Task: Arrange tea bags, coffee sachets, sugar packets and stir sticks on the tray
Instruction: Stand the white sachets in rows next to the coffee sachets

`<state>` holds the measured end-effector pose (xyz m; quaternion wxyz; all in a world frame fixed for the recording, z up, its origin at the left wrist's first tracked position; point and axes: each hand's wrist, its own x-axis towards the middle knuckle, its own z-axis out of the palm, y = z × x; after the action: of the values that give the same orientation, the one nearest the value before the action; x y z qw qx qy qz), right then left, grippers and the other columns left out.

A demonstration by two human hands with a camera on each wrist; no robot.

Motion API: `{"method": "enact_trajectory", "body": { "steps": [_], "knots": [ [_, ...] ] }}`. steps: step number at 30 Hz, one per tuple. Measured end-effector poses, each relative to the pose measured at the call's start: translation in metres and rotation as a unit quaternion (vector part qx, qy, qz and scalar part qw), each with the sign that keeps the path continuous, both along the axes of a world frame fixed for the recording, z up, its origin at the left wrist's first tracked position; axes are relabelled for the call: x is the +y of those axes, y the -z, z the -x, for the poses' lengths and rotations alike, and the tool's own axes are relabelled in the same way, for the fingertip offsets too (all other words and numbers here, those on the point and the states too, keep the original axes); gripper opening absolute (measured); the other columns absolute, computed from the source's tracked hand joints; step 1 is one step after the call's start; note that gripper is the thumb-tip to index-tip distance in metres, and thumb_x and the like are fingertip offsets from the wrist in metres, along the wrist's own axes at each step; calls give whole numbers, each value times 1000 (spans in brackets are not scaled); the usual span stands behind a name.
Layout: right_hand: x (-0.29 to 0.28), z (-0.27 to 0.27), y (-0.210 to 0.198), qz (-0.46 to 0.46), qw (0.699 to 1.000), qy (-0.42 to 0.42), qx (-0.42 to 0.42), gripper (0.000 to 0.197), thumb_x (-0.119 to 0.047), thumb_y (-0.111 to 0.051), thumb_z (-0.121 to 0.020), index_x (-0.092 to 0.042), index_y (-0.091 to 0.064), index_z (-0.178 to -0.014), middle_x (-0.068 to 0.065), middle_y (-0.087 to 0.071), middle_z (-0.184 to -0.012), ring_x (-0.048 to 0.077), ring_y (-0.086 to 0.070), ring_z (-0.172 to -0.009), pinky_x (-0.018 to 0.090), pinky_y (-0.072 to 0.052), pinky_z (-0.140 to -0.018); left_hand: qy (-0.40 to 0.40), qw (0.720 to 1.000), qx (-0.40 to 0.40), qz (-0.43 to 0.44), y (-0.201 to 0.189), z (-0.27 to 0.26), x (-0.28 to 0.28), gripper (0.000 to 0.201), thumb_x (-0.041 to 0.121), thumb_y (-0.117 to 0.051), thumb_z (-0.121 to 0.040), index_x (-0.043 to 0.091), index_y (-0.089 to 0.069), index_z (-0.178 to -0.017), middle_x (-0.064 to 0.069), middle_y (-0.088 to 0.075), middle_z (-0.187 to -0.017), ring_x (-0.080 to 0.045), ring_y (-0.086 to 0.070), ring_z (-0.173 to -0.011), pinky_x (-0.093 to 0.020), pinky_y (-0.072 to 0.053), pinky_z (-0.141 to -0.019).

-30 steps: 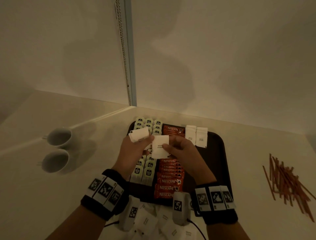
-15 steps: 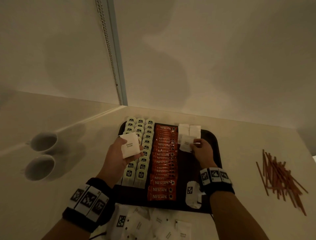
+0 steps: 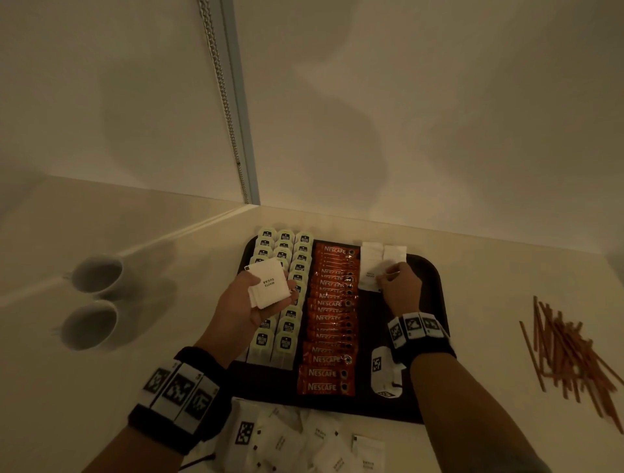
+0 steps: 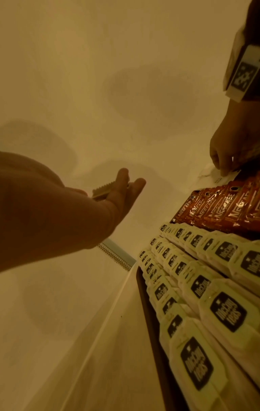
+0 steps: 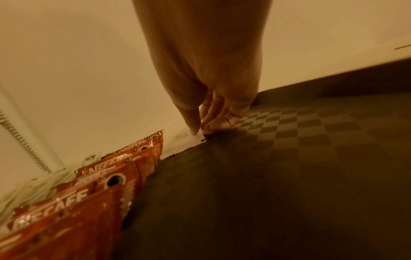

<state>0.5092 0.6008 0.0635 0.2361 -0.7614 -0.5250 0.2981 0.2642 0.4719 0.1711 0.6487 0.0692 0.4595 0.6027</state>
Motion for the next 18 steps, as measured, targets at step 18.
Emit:
{"method": "enact_trajectory", "body": {
  "steps": [18],
  "knots": [
    [-66, 94, -114, -22, 926, -233, 296, 15, -27, -59, -91, -16, -69, -94, 9, -64, -82, 16, -58, -71, 28, -50, -68, 74, 968, 237, -27, -7, -6, 2, 19, 12, -62, -90, 9, -64, -108, -11, -72, -91, -18, -68, -69, -21, -51, -54]
  ]
}}
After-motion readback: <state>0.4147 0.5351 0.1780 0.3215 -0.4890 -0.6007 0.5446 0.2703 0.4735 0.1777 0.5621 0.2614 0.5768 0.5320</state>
